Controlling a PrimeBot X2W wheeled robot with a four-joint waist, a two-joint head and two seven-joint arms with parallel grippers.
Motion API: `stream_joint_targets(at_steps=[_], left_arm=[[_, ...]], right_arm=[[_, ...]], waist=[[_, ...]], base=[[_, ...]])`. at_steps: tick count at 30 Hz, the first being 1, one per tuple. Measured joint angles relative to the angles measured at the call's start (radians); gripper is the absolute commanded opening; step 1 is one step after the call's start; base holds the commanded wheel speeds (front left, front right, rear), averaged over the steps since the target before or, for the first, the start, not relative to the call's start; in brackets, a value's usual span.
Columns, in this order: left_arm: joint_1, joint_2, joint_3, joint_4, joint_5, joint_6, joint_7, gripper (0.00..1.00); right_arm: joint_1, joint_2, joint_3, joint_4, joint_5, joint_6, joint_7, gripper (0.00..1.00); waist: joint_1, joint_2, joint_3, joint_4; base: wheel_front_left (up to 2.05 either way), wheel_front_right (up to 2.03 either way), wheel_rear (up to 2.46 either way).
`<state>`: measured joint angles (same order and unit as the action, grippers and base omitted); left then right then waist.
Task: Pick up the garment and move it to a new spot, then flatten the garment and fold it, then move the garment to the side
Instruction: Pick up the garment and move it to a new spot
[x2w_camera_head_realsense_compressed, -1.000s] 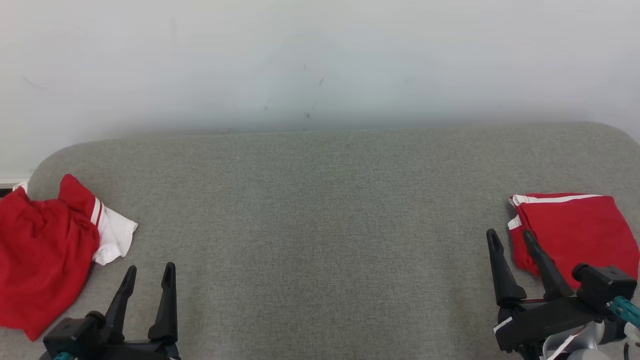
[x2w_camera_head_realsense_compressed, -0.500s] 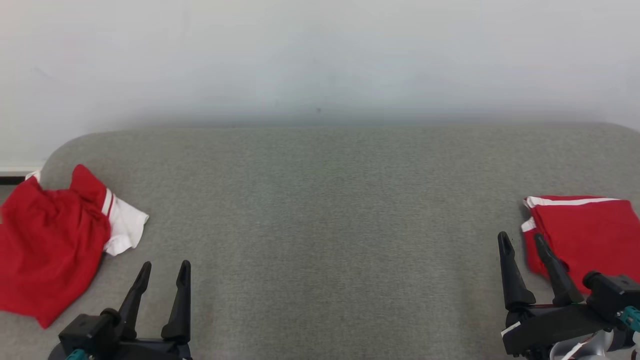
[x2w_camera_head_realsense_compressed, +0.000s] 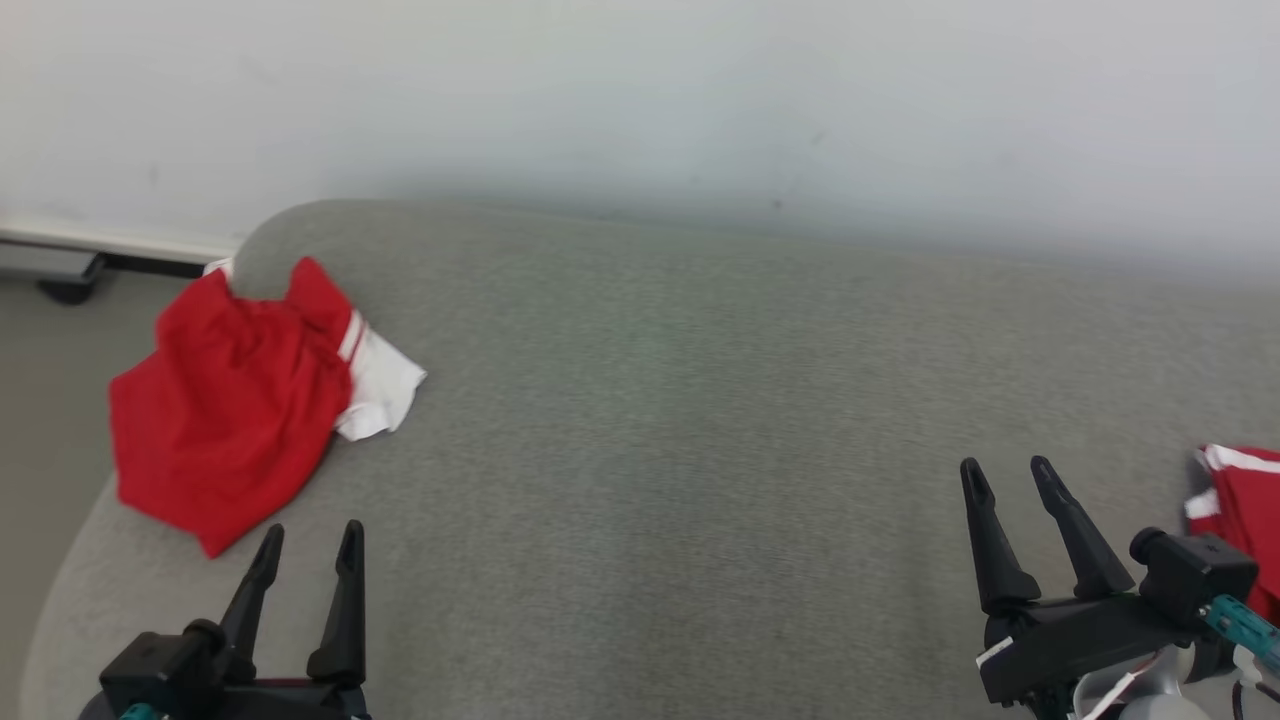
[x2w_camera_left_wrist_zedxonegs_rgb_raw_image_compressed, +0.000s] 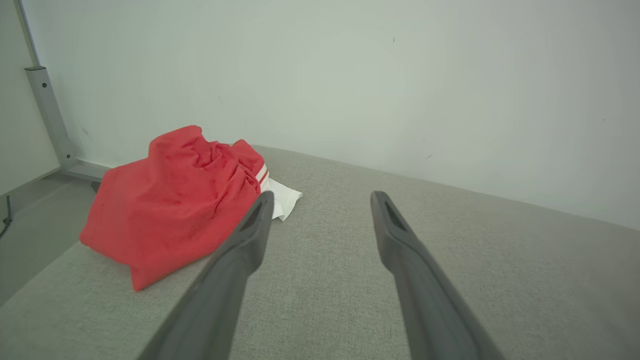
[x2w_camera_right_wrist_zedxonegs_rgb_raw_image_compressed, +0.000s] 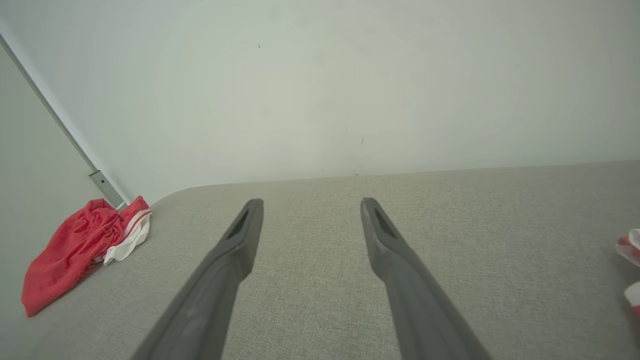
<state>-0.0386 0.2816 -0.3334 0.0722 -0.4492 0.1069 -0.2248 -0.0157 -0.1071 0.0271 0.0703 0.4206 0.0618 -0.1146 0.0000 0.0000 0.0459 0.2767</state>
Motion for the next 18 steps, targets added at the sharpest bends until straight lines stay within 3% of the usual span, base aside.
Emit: stream_joint_targets(at_steps=[12, 18], left_arm=[[0.016, 0.001, -0.015, -0.018, 0.009, 0.007, 0.020, 1.00], [0.016, 0.029, 0.020, -0.020, -0.010, 0.007, 0.031, 1.00]], right_arm=[[-0.009, 0.002, 0.021, 0.026, 0.000, 0.009, -0.001, 1.00], [-0.020, 0.006, 0.058, 0.025, -0.018, 0.013, 0.005, 1.00]], waist=[[0.0000, 0.0000, 0.002, 0.160], [0.0000, 0.0000, 0.006, 0.234]], base=[[0.00, 0.00, 0.00], [0.00, 0.00, 0.00]])
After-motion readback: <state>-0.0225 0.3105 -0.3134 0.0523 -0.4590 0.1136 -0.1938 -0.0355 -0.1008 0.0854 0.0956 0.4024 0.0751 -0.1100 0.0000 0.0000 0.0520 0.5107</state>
